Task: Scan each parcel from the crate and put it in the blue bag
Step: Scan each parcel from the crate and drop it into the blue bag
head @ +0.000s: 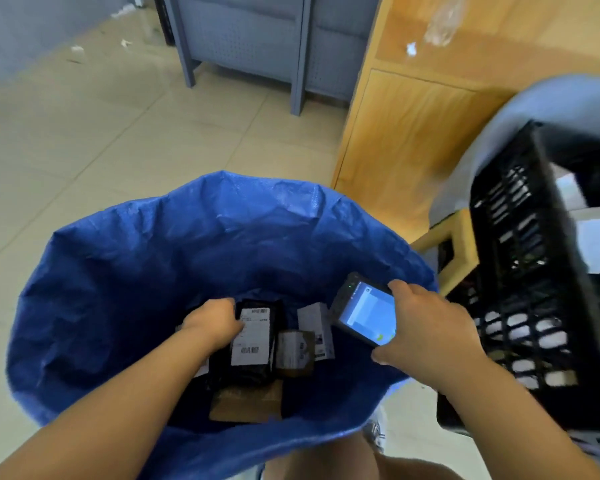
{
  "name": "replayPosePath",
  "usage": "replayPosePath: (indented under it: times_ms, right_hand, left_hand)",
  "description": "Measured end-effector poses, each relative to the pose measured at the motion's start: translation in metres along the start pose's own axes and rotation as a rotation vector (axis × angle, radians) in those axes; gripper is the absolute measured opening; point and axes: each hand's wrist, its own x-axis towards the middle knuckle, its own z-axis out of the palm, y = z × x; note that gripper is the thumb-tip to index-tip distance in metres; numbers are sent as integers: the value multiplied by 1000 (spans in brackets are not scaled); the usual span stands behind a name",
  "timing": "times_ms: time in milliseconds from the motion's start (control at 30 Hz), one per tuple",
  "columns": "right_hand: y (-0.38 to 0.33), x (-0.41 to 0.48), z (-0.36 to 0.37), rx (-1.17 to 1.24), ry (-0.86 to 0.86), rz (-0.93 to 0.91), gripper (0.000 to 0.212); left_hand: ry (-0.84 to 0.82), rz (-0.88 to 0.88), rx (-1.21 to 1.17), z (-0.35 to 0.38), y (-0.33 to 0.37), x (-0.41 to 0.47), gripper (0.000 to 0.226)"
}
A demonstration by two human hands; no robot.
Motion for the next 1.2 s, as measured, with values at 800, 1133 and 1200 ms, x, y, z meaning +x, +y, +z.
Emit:
replayPosePath:
  times_ms: [800, 1133, 1200]
  right_hand:
    - [242, -224, -62, 268, 517, 504, 86]
    - [351, -190, -41, 305, 515, 731, 73]
    - [365, -176, -40, 309, 518, 733, 70]
  left_hand:
    - [344, 847, -100, -46, 335, -186, 16]
    - [365, 967, 82, -11, 486, -128, 49]
    - [393, 921, 142, -7, 511, -110, 58]
